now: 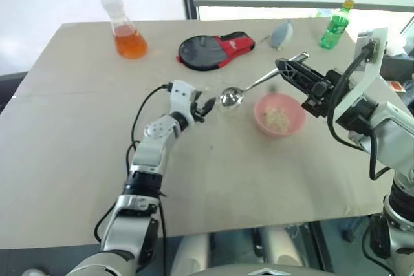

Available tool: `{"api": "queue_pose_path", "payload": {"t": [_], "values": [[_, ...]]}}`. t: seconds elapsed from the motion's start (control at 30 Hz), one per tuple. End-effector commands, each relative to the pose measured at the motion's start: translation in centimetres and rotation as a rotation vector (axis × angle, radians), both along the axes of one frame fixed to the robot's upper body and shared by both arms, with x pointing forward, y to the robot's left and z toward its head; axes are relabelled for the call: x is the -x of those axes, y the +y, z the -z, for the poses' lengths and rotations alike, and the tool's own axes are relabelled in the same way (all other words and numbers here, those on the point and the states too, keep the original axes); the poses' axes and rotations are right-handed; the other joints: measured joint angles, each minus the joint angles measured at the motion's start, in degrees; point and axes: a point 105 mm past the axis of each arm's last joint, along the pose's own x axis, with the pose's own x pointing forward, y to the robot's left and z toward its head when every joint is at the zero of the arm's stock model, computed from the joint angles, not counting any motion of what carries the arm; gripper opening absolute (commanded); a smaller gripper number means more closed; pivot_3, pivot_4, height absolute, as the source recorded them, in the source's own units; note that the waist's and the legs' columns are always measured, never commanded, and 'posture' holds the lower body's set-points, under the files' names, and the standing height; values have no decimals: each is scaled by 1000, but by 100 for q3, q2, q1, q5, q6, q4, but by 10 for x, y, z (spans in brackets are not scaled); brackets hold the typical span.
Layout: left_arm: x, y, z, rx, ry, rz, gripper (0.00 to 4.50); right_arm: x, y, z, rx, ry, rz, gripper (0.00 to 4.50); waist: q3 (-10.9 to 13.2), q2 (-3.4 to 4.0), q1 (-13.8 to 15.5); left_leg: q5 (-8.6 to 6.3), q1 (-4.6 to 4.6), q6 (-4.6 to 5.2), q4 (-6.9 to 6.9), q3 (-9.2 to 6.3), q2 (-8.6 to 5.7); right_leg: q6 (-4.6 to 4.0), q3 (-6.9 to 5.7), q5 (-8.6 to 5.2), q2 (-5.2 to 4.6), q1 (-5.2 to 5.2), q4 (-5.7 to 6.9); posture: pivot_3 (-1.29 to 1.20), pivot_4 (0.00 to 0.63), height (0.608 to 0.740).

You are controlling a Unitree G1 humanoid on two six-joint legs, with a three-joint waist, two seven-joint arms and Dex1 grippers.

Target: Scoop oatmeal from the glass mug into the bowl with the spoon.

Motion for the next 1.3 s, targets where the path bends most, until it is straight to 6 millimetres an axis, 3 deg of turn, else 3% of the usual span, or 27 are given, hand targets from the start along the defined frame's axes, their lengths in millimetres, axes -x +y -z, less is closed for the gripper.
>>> {"api": "queue_pose_path", "payload": {"t": [0.03, 0.1, 0.47, 0.67, 0.77, 0.93, 1.3], "values": [[-7, -3, -14, 12, -65, -20, 673, 7, 0, -11, -13, -56, 4, 0, 0, 0, 18, 0, 0, 0, 0, 0, 0, 0, 0, 0, 1, 0, 0, 0, 150, 740], [-9, -5, -15, 20, -75, -27, 59, 5, 0, -12, 0, -67, 19, 0, -4, -4, 53, 0, 1, 0, 0, -1, 0, 0, 0, 0, 0, 1, 1, 0, 150, 740], [-13, -3, -14, 32, -80, -43, 59, 1, 1, -12, 54, -92, 29, 0, -5, -4, 54, 0, 9, 0, 2, 4, 1, 0, 4, 0, 1, 9, 0, 0, 150, 740], [-6, 9, -6, 148, 34, -85, 59, -1, 1, -10, 62, -93, 32, 0, -5, -3, 34, 0, 10, 0, 2, 3, 4, 0, 4, 0, 3, 9, 2, 0, 150, 740], [-5, 14, -4, 128, 37, -103, 1029, -1, 1, -10, 62, -91, 32, 0, -5, -3, 42, 0, 10, 0, 1, 3, 4, 0, 4, 0, 3, 8, 1, 0, 150, 740], [-9, 18, -7, 53, -1, -122, 3369, -1, 3, -8, 61, -89, 24, 0, -4, -4, 60, 0, 6, 0, 1, 2, 2, 0, 2, 0, 2, 7, 0, 0, 150, 740], [-30, 11, -22, -5, -69, -132, 3369, -1, 4, -8, 62, -89, 28, 0, -4, -5, 71, 0, -1, 0, 1, -1, 1, 0, -1, 1, 1, 6, -8, 0, 150, 740]]}}
